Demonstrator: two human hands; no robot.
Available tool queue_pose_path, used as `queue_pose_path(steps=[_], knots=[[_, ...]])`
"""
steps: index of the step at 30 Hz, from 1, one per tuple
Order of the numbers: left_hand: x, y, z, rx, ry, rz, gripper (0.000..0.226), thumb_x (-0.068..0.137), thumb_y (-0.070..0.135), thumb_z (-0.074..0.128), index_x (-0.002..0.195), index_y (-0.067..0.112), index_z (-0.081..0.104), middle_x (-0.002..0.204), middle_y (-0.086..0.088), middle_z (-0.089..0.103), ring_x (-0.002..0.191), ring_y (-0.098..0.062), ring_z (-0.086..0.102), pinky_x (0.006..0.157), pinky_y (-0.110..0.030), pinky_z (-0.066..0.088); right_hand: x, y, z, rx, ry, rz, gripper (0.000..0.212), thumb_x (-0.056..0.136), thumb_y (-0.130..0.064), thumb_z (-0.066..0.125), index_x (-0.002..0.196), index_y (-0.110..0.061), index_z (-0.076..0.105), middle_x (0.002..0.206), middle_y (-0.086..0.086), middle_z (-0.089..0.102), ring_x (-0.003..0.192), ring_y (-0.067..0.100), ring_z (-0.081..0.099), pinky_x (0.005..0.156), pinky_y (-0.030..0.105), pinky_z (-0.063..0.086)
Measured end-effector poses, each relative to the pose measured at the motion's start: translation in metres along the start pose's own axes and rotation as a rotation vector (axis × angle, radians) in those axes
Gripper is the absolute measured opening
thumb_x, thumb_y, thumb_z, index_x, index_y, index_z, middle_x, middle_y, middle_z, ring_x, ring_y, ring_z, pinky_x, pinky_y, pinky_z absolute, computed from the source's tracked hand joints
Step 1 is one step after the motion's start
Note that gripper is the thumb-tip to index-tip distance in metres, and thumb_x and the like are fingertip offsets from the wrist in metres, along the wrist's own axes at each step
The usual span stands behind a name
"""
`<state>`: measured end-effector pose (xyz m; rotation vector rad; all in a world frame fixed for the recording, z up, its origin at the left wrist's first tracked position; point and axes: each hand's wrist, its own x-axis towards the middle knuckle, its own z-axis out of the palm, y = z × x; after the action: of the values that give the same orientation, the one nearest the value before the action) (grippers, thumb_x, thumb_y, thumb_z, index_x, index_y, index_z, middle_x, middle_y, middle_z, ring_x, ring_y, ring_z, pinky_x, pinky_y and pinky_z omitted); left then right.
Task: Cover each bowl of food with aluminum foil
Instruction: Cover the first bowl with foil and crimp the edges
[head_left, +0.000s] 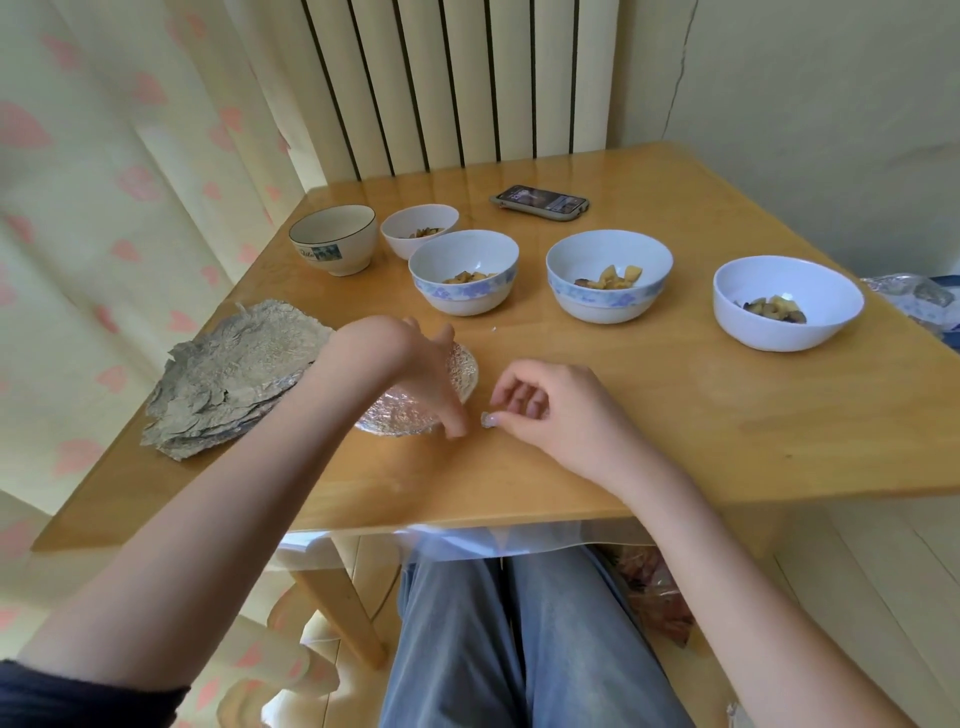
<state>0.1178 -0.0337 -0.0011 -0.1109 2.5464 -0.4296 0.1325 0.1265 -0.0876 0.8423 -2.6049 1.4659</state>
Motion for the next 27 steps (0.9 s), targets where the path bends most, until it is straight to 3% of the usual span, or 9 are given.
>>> queue_pose_path(steps=[3,6,8,11,14,17,22,27], knots=[[-0.002,-0.008,-0.001,-0.017,-0.019,0.079,0.144,0.052,0.077,0.074,0.147,0.038,-0.028,0.159,-0.006,-0.026,0.149,-0.039,0.002,0.114,-0.053,0.020,-0.003,-0.002,0.002,-0.036,0.019,-0.002,0.012,0.076,-0.021,0.076,0.080,-0.023,0.065,0.064,-0.014,0.055,0.058,0.006,0.048,0.062,0.029,0.048],[-0.003,-0.026,0.000,-0.012,-0.028,0.243,0.152,0.047,0.063,0.085,0.140,0.049,-0.033,0.157,0.004,-0.030,0.146,-0.033,-0.020,0.117,-0.057,0.007,-0.009,-0.007,0.010,-0.090,0.038,-0.031,0.010,0.076,-0.018,0.074,0.081,-0.022,0.066,0.069,-0.013,0.056,0.064,0.006,0.049,0.066,0.029,0.048],[0.000,-0.030,0.008,-0.045,0.005,0.358,0.149,0.050,0.049,0.091,0.140,0.056,-0.027,0.159,0.009,-0.020,0.149,-0.030,-0.011,0.117,-0.056,0.016,-0.010,-0.011,0.017,-0.102,0.051,-0.047,0.011,0.076,-0.018,0.075,0.083,-0.021,0.068,0.074,-0.011,0.057,0.067,0.004,0.048,0.068,0.028,0.047],[0.008,-0.035,0.021,-0.142,0.142,0.451,0.118,0.057,0.037,0.084,0.138,0.063,0.002,0.147,0.010,0.013,0.138,-0.028,0.021,0.107,-0.051,0.037,-0.008,-0.015,0.024,-0.102,0.071,-0.054,0.018,0.074,-0.023,0.078,0.089,-0.021,0.066,0.079,-0.008,0.057,0.071,0.006,0.049,0.072,0.031,0.048],[0.013,-0.053,0.023,-0.438,0.167,0.467,0.094,0.051,0.035,0.076,0.127,0.057,0.026,0.136,0.006,0.028,0.127,-0.023,0.038,0.103,-0.042,0.042,-0.002,-0.021,0.027,-0.091,0.128,-0.068,0.027,0.073,-0.032,0.079,0.094,-0.023,0.064,0.078,-0.013,0.052,0.075,0.008,0.048,0.073,0.032,0.047],[0.016,-0.068,0.029,-0.607,0.173,0.504,0.087,0.046,0.037,0.075,0.118,0.058,0.030,0.130,0.005,0.036,0.123,-0.017,0.042,0.098,-0.033,0.043,0.005,-0.029,0.034,-0.081,0.155,-0.087,0.034,0.071,-0.040,0.079,0.093,-0.023,0.061,0.080,-0.011,0.054,0.077,0.010,0.049,0.070,0.036,0.048],[0.018,-0.070,0.032,-0.648,0.171,0.516,0.083,0.041,0.039,0.073,0.110,0.058,0.031,0.124,0.003,0.041,0.116,-0.017,0.047,0.090,-0.033,0.048,0.019,-0.038,0.040,-0.129,0.145,-0.096,0.033,0.069,-0.044,0.079,0.088,-0.024,0.060,0.077,-0.009,0.057,0.070,0.009,0.049,0.066,0.036,0.050],[0.018,-0.071,0.029,-0.612,0.153,0.513,0.088,0.039,0.051,0.079,0.110,0.060,0.029,0.127,0.004,0.039,0.118,-0.017,0.047,0.097,-0.036,0.045,0.026,-0.034,0.033,-0.007,0.071,-0.071,0.031,0.067,-0.039,0.083,0.083,-0.022,0.063,0.069,-0.009,0.061,0.061,0.003,0.051,0.067,0.038,0.052]])
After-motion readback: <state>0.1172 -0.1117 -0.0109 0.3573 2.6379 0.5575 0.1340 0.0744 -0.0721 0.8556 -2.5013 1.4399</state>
